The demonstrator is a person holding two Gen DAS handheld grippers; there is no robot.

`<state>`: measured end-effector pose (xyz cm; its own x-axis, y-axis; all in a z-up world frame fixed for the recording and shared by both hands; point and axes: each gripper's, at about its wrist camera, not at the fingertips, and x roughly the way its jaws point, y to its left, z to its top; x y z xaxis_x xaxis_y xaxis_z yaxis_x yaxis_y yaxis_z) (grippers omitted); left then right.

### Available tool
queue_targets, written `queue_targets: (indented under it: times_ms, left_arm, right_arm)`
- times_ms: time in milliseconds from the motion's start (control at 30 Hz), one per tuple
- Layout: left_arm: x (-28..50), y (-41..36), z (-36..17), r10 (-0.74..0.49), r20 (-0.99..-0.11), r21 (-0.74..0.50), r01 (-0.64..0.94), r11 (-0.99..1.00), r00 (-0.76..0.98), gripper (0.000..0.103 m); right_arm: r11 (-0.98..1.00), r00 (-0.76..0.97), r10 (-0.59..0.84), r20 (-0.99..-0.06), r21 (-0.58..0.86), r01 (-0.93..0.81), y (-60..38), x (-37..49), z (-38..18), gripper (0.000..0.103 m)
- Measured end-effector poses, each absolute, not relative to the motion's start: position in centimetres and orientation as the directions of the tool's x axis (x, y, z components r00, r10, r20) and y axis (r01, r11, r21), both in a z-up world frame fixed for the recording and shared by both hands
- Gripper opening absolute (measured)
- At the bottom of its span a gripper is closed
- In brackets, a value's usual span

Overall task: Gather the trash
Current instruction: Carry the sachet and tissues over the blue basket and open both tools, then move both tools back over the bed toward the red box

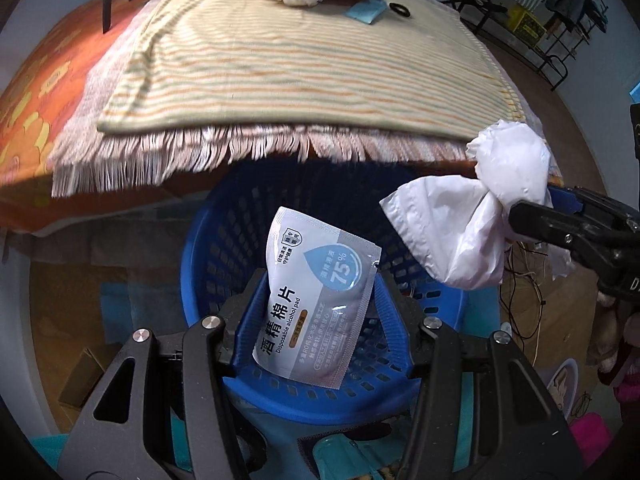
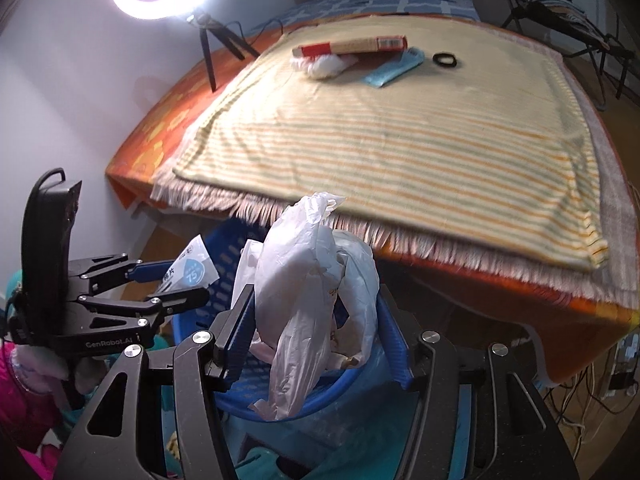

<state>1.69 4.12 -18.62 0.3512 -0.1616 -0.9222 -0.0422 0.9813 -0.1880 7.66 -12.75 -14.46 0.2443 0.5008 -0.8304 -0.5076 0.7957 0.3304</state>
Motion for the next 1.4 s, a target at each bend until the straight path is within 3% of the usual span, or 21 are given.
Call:
queue_targets:
  times_ms: [233,300,500,1400]
  left_arm:
    - [1.8,3.9,-19.0,-0.146,-0.929,-0.169,-0.040,0.985,0.341,0.056]
    - [1.8,4.0,-19.1,-0.143,-0.930,-0.168,-0.046,0.985,0.340,0.062]
    - [1.8,4.2,-19.1,-0.142,-0.929,-0.172,-0.060,0.983,0.341,0.066]
    - [2.8,4.3,-20.0,-0.163,-0.935,-0.196,-0.076,0.978,0.314,0.068]
  right_arm:
    - [0.797,0.218,0.490,-0.844,0.332,-0.505,-12.2,7.3,-15.5,0.057]
    - [0.798,0.216,0.486,-0.847,0.329,-0.504,-12.1,7.3,-15.6,0.057]
    - [0.799,0.204,0.482,-0.852,0.332,-0.502,-11.7,7.4,-15.8,0.058]
    - [0.811,0.165,0.478,-0.862,0.362,-0.460,-11.7,8.4,-16.8,0.064]
